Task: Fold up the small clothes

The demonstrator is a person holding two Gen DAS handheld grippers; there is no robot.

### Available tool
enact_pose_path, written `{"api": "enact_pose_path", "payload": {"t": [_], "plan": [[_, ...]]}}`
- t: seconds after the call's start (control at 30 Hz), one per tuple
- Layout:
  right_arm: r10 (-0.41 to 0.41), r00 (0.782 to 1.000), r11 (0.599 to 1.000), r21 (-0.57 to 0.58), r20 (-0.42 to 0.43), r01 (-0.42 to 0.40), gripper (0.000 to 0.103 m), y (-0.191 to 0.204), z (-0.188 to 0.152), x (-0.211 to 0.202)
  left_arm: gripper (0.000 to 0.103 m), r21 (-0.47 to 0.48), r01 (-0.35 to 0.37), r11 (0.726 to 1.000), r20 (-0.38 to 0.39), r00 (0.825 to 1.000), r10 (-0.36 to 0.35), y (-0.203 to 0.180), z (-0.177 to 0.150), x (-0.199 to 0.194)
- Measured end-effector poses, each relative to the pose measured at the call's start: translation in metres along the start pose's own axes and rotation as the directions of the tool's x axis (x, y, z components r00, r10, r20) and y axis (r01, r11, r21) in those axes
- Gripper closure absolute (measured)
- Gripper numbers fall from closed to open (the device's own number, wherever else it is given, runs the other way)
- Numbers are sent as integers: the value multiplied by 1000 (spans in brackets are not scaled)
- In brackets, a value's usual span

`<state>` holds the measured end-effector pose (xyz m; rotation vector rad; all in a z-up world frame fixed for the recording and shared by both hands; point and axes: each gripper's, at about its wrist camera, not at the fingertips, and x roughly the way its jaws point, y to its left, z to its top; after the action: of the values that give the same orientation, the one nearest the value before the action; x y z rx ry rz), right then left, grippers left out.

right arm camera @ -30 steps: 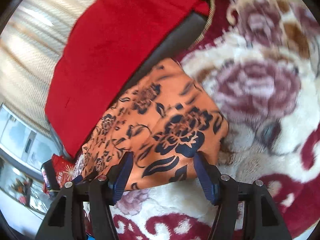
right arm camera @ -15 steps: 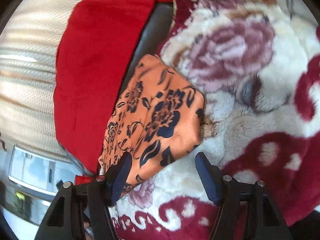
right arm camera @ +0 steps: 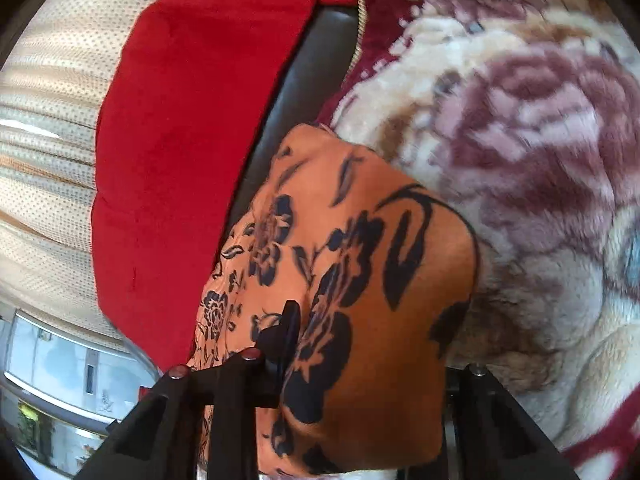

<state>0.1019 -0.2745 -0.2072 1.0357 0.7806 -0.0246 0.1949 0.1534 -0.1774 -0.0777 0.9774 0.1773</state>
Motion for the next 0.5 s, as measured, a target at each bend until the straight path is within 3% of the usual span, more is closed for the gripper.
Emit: {"api": "enact_pose_path", "payload": {"t": [0.13,0.3,0.5], "plan": [[22,999,987,-160,47,-14,77,58,-3,-17,0,-86,-26,996,8,1000,27,34,11,-1],[70,997,947,-317,33,-56,78,142,-24,-13,0,-210,-60,976,12,998,63,84,17,-7],[108,993,860,-496,-45,-116,77,239,-98,13,0,-346,-112,931,20,992,126,153,15,-14]]}}
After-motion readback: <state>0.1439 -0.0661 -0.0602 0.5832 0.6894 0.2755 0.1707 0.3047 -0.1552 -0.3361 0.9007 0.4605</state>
